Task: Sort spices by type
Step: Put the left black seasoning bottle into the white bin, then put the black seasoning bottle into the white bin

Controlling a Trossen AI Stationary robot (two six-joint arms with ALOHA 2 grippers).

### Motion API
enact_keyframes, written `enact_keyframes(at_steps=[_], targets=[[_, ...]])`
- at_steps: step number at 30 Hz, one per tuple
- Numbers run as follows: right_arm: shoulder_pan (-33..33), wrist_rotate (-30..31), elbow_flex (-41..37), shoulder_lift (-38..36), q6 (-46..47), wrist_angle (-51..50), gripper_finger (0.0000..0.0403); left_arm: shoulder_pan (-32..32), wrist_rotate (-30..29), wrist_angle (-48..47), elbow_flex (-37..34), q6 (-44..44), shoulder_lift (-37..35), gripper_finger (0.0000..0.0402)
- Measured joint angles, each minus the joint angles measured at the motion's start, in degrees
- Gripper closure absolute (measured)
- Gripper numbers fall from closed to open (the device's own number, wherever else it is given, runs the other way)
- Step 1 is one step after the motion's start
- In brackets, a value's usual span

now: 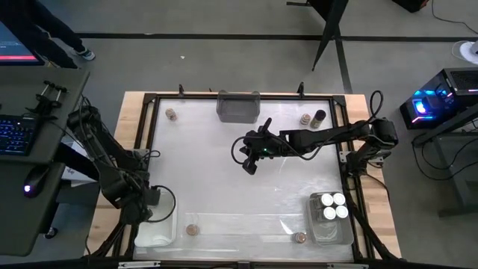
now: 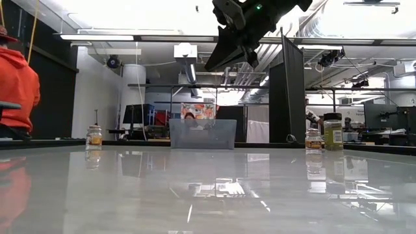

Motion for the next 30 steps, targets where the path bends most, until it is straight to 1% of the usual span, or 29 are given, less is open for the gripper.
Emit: enact_keyframes(at_steps=[7,10,12,13,15,16,19,21,23,24,26,28,30], targets=[[0.0,0.0,0.0,0.0,-1.5,0.0,0.0402,1.8,0.0,-5.7,4.0,-0.1,-3.5,0.0127],[0.0,0.0,0.0,0.0,-3.8,0.0,0.0402,2.8,-0.3,-9.5,6.2,0.1,-4.7,0.0126],[0.0,-0.3,-0.1,-1.0,-5.8,-0.5,0.0402,3.8,-1.7,-13.5,8.4,0.7,-5.5,0.0126],[0.0,-0.2,-0.1,-2.1,-6.2,-0.9,0.0402,4.4,-3.1,-15.5,9.8,0.9,-5.9,0.0126],[-0.2,1.1,-0.1,-4.7,-6.4,-1.8,0.0402,5.9,-7.2,-14.7,12.0,0.8,-7.5,0.0126],[-0.4,2.3,-0.1,-6.3,-6.4,-2.8,0.0402,6.9,-10.3,-13.6,12.9,-0.3,-8.6,0.0126],[-1.3,8.0,0.0,-9.6,-4.9,-6.9,0.0402,10.6,-23.2,-11.4,15.3,-4.6,-10.9,0.0126],[-2.6,12.9,0.0,-11.2,-0.1,-10.6,0.0402,13.7,-30.6,-8.3,15.5,-4.9,-12.3,0.0126],[-5.0,15.7,0.0,-12.3,8.9,-17.0,0.0402,17.8,-35.7,-5.1,15.5,-3.6,-13.3,0.0126],[-6.9,15.8,0.0,-12.6,13.5,-21.3,0.04,20.2,-36.9,-3.1,15.5,-2.2,-13.6,0.0126],[-11.5,14.8,-0.1,-12.6,19.3,-31.6,0.0388,25.0,-37.2,1.7,15.5,1.1,-13.4,0.0126],[-16.8,13.0,-1.2,-12.5,21.4,-37.1,0.0365,29.4,-37.1,6.9,15.5,5.2,-12.8,0.0126],[-22.6,10.5,-2.4,-12.9,21.3,-39.4,0.033,32.8,-37.1,10.9,15.5,9.4,-12.0,0.0126]])
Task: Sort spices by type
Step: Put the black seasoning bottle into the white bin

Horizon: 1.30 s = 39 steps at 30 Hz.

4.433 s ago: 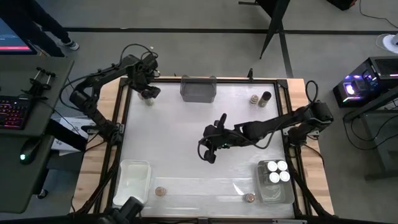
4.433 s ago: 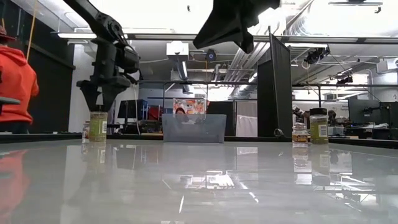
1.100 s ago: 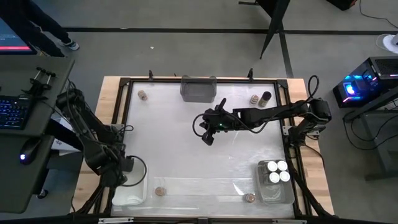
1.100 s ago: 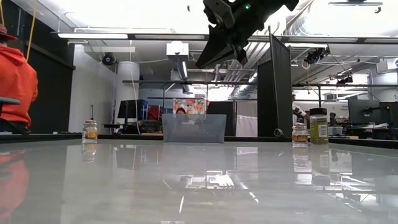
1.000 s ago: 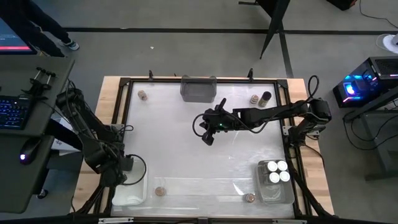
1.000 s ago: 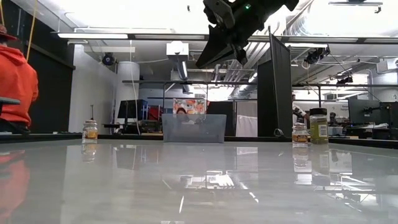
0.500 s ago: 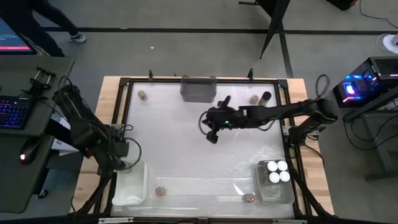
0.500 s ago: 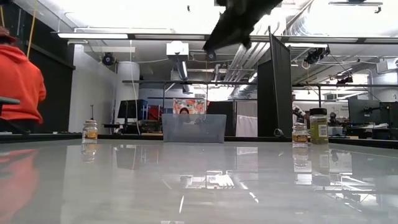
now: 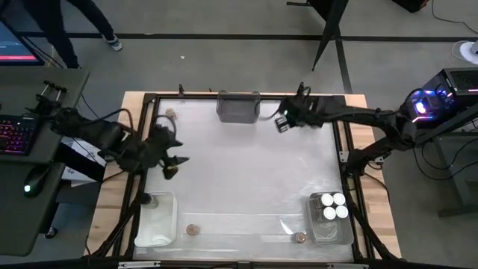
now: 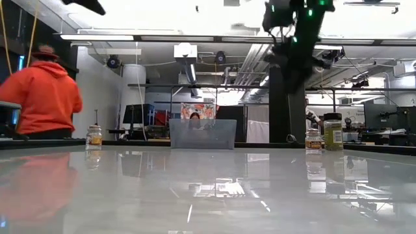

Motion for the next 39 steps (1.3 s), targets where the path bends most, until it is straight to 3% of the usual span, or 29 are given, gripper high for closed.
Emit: enact_keyframes(at_steps=[4,8,13,15,17,19,21,23,32,39], targets=[[-10.8,-1.3,-2.7,-0.1,1.9,-0.8,0.0237,6.0,2.2,4.6,0.0,6.4,2.5,0.0126],[-18.3,-0.6,-4.4,0.0,6.5,-2.1,0.0148,9.4,6.2,5.1,0.0,6.7,3.8,0.0126],[-21.0,-1.4,-4.4,-0.8,3.1,1.4,0.0106,9.8,6.7,5.4,0.0,5.6,4.0,0.0126],[-21.0,0.2,-4.4,-1.0,3.0,-0.5,0.0118,9.8,6.4,5.4,0.0,5.4,4.0,0.0126],[-21.4,2.5,-4.8,-1.0,3.7,-4.6,0.0159,9.8,6.2,5.3,0.0,5.1,4.0,0.0126],[-21.8,4.4,-6.2,-1.1,4.5,-7.0,0.0232,9.8,5.9,5.4,0.0,5.0,4.0,0.0126],[-21.8,4.7,-8.6,-1.7,4.7,-6.6,0.0333,9.8,5.5,5.4,0.0,5.0,4.0,0.0126],[-21.6,4.9,-11.2,-2.7,4.9,-4.1,0.0381,9.8,4.5,5.4,0.0,5.0,4.0,0.0126],[-21.5,8.0,-15.7,-4.9,7.9,1.1,0.0399,9.8,2.9,5.4,0.0,5.0,4.0,0.0126],[-19.2,1.9,-15.6,-5.0,4.9,-0.4,0.0401,9.8,2.7,5.4,0.0,4.7,4.0,0.0126]])
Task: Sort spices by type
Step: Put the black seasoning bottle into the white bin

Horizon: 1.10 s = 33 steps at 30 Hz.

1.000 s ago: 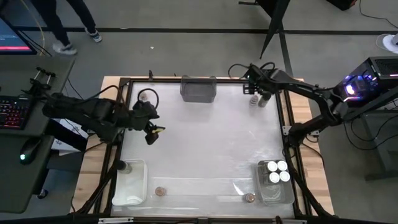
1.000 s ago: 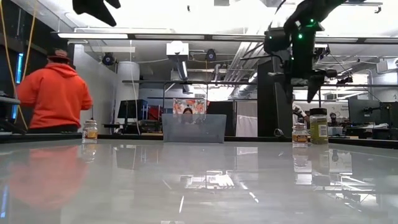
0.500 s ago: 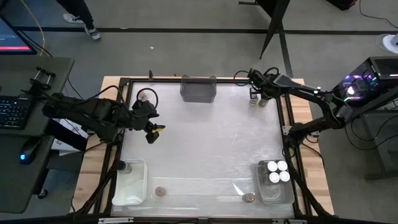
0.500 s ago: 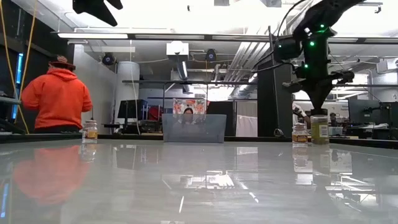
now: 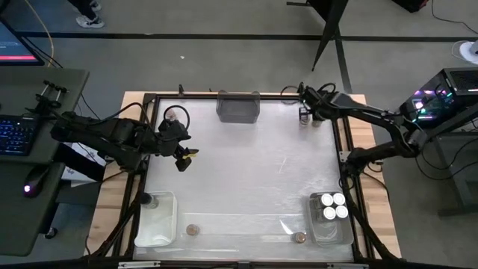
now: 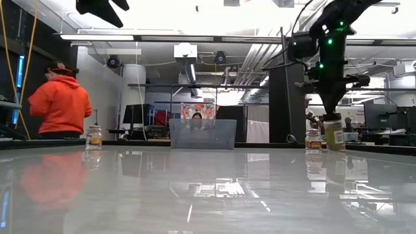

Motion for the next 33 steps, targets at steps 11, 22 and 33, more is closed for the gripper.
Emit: enact_keyframes(at_steps=[11,22,33], targets=[[18.5,-8.7,-0.6,-0.5,8.2,-4.3,0.0402,0.0,-1.4,0.3,0.0,0.0,0.0,0.0126],[15.0,2.9,6.2,-6.7,19.7,-10.3,0.0402,0.0,-1.2,0.6,0.0,0.6,0.0,0.0126],[-3.9,-1.2,-2.3,-5.8,20.5,4.0,0.0259,0.0,1.6,2.0,0.0,1.6,-0.1,0.0126]])
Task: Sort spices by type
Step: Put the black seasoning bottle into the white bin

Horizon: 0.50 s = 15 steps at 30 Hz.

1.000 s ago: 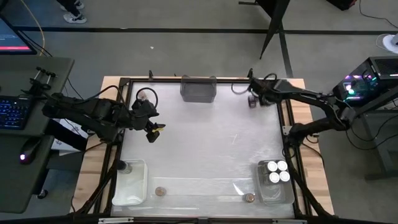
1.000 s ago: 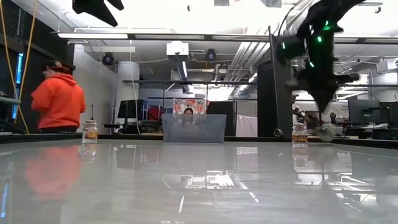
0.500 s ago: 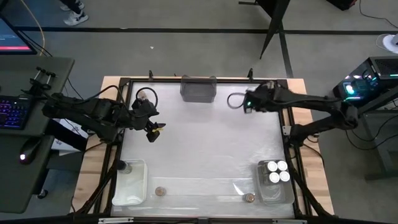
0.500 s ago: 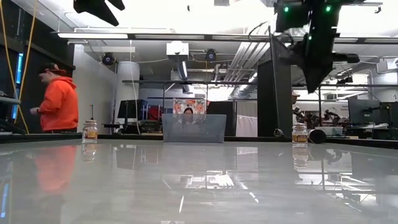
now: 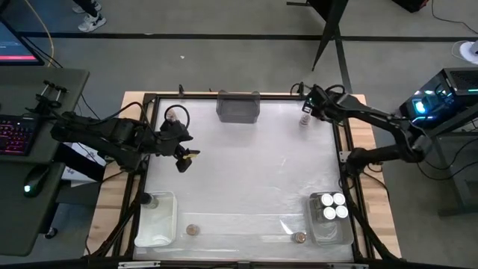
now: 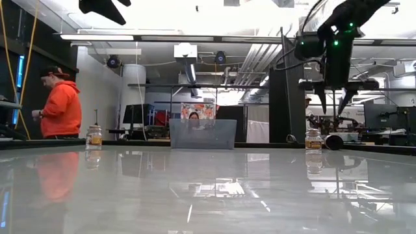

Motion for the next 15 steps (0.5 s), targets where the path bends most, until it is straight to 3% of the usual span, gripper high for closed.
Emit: enact_keyframes(at_steps=[4,7,15], targets=[[-3.9,0.3,-0.8,0.3,-0.9,3.3,0.0176,0.1,-0.6,0.7,0.0,2.2,-0.2,0.0126],[-6.0,0.4,-1.3,2.1,-2.8,4.4,0.0135,1.4,-0.4,2.6,0.0,2.8,-0.2,0.0126],[-10.3,-0.4,-1.9,11.7,-6.6,9.5,0.0116,6.1,-0.1,8.7,0.0,2.4,-0.2,0.0126]])
